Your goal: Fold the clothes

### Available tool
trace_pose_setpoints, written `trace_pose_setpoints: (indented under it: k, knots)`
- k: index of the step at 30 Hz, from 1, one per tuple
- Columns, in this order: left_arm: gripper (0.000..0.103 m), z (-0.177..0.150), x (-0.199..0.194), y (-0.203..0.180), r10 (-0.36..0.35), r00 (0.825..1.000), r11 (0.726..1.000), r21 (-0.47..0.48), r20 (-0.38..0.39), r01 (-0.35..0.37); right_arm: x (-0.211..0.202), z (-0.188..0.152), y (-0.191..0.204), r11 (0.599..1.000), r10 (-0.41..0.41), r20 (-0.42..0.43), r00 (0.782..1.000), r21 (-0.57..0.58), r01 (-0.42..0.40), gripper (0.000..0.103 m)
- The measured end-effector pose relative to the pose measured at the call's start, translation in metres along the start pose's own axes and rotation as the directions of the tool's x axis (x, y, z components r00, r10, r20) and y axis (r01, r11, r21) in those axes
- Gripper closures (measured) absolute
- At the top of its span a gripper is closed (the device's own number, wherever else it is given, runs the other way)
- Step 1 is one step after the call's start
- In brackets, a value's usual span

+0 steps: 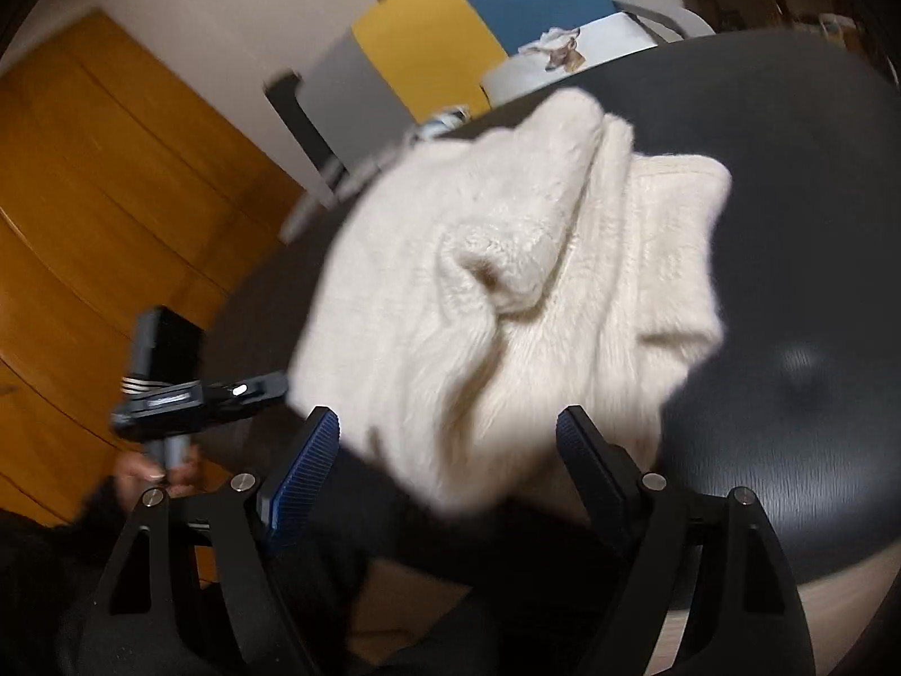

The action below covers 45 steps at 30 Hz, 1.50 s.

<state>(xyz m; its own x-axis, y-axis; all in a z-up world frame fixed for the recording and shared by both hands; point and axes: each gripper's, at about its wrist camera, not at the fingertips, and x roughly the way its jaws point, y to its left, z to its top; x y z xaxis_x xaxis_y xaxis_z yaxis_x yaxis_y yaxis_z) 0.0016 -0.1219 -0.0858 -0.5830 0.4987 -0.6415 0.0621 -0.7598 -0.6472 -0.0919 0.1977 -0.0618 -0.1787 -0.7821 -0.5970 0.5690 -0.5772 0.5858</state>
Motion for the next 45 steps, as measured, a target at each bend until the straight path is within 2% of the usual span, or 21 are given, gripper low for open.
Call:
trace_pose_setpoints:
  k: [3, 7, 12, 14, 15, 17, 20, 22, 24, 25, 27, 28, 29, 31, 34, 35, 37, 40, 45]
  knots:
    - [0.072, 0.018, 0.014, -0.026, 0.001, 1.000, 0.995, 0.100, -0.003, -0.001, -0.011, -0.010, -0.005, 0.999, 0.038, -0.002, 0.999, 0.007, -0.038, 0.019]
    - [0.072, 0.037, 0.058, -0.072, 0.036, 0.998, 0.970, 0.240, -0.043, -0.025, -0.010, -0.020, 0.008, 0.993, 0.075, -0.066, 0.995, -0.081, -0.080, 0.019]
    - [0.072, 0.058, 0.100, -0.115, 0.044, 0.994, 0.929, 0.371, -0.100, -0.004, -0.005, -0.005, 0.010, 0.990, 0.099, -0.006, 0.995, -0.105, -0.099, 0.019]
    - [0.072, 0.062, 0.116, -0.124, 0.068, 0.990, 0.915, 0.403, -0.122, -0.013, 0.004, 0.005, 0.003, 0.983, 0.158, -0.025, 0.987, -0.091, -0.159, 0.019]
    - [0.072, 0.063, 0.123, -0.128, 0.079, 0.988, 0.908, 0.420, -0.133, -0.016, 0.011, 0.008, 0.002, 0.980, 0.172, -0.062, 0.983, -0.089, -0.178, 0.018]
    - [0.072, 0.064, 0.131, -0.131, 0.084, 0.987, 0.904, 0.426, -0.140, -0.016, 0.027, 0.011, -0.002, 0.974, 0.197, -0.150, 0.969, -0.080, -0.211, 0.018]
    - [0.072, 0.066, 0.133, -0.129, 0.073, 0.986, 0.913, 0.409, -0.151, -0.005, 0.040, 0.016, 0.005, 0.962, 0.216, -0.231, 0.949, -0.113, -0.247, 0.018]
    - [0.072, 0.064, 0.140, -0.129, 0.084, 0.982, 0.913, 0.408, -0.169, -0.008, 0.028, 0.025, 0.007, 0.935, 0.320, -0.175, 0.931, -0.102, -0.340, 0.018]
    - [0.072, 0.061, 0.146, -0.131, 0.092, 0.980, 0.907, 0.420, -0.174, -0.011, 0.014, 0.033, 0.001, 0.896, 0.431, -0.085, 0.899, -0.082, -0.437, 0.018]
    - [0.072, 0.059, 0.149, -0.132, 0.096, 0.980, 0.904, 0.427, -0.175, -0.012, 0.019, 0.030, -0.005, 0.907, 0.409, -0.103, 0.907, -0.065, -0.417, 0.018]
    - [0.072, 0.055, 0.151, -0.134, 0.106, 0.979, 0.892, 0.451, -0.173, -0.017, 0.037, 0.020, -0.020, 0.946, 0.312, -0.195, 0.930, -0.027, -0.323, 0.018]
    - [0.072, 0.053, 0.152, -0.135, 0.111, 0.979, 0.886, 0.464, -0.171, -0.019, 0.048, 0.012, -0.027, 0.962, 0.261, -0.246, 0.934, -0.012, -0.272, 0.021]
    - [0.072, 0.053, 0.152, -0.136, 0.110, 0.979, 0.885, 0.465, -0.170, -0.019, 0.048, 0.009, -0.030, 0.963, 0.261, -0.239, 0.935, -0.009, -0.271, 0.021]
    - [0.072, 0.055, 0.151, -0.137, 0.103, 0.980, 0.889, 0.457, -0.168, -0.015, 0.041, 0.009, -0.032, 0.960, 0.276, -0.205, 0.939, 0.012, -0.279, 0.021]
    - [0.072, 0.063, 0.140, -0.132, 0.009, 0.989, 0.921, 0.387, -0.148, 0.049, 0.028, 0.014, -0.032, 0.968, 0.250, -0.144, 0.957, 0.002, -0.253, 0.021]
    - [0.072, 0.064, 0.137, -0.130, -0.006, 0.991, 0.924, 0.379, -0.132, 0.056, 0.023, 0.018, -0.033, 0.971, 0.236, -0.119, 0.964, 0.001, -0.238, 0.021]
    - [0.072, 0.067, 0.130, -0.127, -0.023, 0.994, 0.925, 0.376, -0.104, 0.061, 0.014, 0.029, -0.040, 0.972, 0.232, -0.056, 0.971, 0.039, -0.230, 0.020]
    - [0.072, 0.067, 0.130, -0.122, -0.020, 0.995, 0.926, 0.373, -0.096, 0.054, 0.004, 0.051, -0.054, 0.984, 0.144, 0.047, 0.988, 0.102, -0.148, 0.020]
    - [0.071, 0.058, 0.128, -0.115, -0.037, 0.995, 0.921, 0.382, -0.097, 0.072, 0.012, 0.086, -0.047, 0.994, 0.063, 0.142, 0.988, 0.079, -0.074, 0.021]
